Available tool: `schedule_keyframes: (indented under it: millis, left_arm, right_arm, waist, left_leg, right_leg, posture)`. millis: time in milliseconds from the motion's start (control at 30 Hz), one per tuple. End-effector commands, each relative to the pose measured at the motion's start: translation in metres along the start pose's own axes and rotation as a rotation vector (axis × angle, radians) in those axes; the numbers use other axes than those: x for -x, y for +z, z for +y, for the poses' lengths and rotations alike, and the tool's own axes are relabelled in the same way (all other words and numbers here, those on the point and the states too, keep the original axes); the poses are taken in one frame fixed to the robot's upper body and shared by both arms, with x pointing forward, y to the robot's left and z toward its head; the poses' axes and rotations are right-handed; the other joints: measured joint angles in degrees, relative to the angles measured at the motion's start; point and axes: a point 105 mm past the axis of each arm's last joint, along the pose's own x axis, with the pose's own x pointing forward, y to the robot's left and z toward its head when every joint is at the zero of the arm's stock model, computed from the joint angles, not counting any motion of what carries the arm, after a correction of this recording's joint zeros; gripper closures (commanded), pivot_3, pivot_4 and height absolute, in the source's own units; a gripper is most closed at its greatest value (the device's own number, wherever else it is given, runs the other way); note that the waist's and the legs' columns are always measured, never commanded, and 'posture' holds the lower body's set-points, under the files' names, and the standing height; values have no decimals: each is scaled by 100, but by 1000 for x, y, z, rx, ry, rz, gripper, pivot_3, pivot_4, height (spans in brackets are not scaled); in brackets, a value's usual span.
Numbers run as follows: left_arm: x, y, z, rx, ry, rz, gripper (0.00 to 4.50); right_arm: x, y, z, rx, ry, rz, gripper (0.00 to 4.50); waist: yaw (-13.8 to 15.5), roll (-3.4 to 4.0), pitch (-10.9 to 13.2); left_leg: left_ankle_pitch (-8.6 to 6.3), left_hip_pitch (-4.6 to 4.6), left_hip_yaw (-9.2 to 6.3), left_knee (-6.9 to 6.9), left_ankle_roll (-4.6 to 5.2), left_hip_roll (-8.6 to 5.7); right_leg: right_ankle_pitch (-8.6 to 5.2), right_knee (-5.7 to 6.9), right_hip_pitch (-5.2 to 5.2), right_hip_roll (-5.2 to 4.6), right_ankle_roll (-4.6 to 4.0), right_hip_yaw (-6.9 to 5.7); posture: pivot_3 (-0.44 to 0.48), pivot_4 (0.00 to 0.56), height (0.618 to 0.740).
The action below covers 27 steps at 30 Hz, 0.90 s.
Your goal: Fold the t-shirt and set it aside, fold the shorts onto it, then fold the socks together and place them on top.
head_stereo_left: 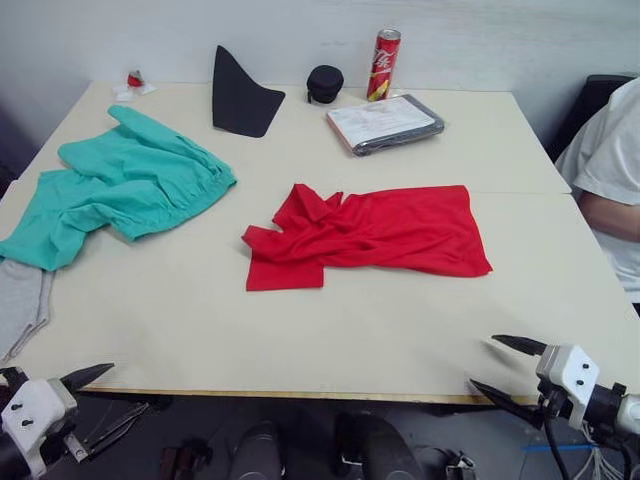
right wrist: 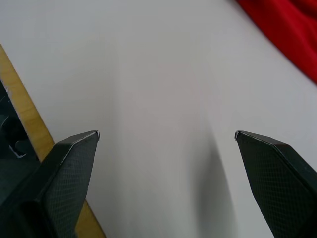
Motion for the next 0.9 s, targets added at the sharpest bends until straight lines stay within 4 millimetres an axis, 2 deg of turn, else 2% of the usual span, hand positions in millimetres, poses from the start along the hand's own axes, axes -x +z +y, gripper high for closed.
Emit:
schedule_keyframes:
  millis: [33,133,267,500,667,733,900]
  left_arm:
    - [0,7,-13,5,-93,-13,1]
    - [-12,24,-10,36,-131,-53,1]
    - [-41,49,-16,32,-253,-85,1]
    - [-115,99,-20,-163,-356,-156,1]
    - [-159,111,-11,-273,-351,-93,1]
    - [-174,115,-7,-263,-341,-75,1]
    - [-202,112,-12,-289,-370,5,1]
  right_arm:
    - [-11,18,-5,-7,0,-60,0]
    - [-14,28,-11,12,4,-80,0]
    - [-17,32,-25,67,3,-58,0]
    - [-24,24,-87,262,-89,123,0]
    - [-28,13,-118,322,-106,229,0]
    - [-34,11,-127,325,-113,248,0]
    - [-53,9,-137,313,-87,264,0]
  waist:
    - [-7,0,0]
    - [18,2,-1]
    - [109,25,-4]
    - [82,31,-8]
    - [17,32,-8]
    - [-24,33,-8]
    - [-106,33,-9]
  left_leg:
    - [5,0,0,0,10,1]
    - [9,-5,0,2,20,3]
    - [12,-3,-5,5,24,-4]
    - [20,5,4,13,36,-18]
    - [46,2,9,8,-7,-20]
    - [52,6,20,10,-11,-19]
    - [57,9,25,25,-7,-22]
  right_leg:
    - [0,1,-1,2,0,-1]
    - [1,4,-8,4,-1,-1]
    - [2,7,-3,2,1,0]
    - [13,32,2,-4,11,17]
    - [11,46,-9,-1,11,18]
    - [11,50,-11,0,11,18]
    - [14,66,-10,-5,15,29]
  posture:
    - [0,150,740]
    - [0,150,740]
    - [0,150,740]
    - [0,150,740]
    - [0,150,740]
    - [0,150,740]
    - [0,150,740]
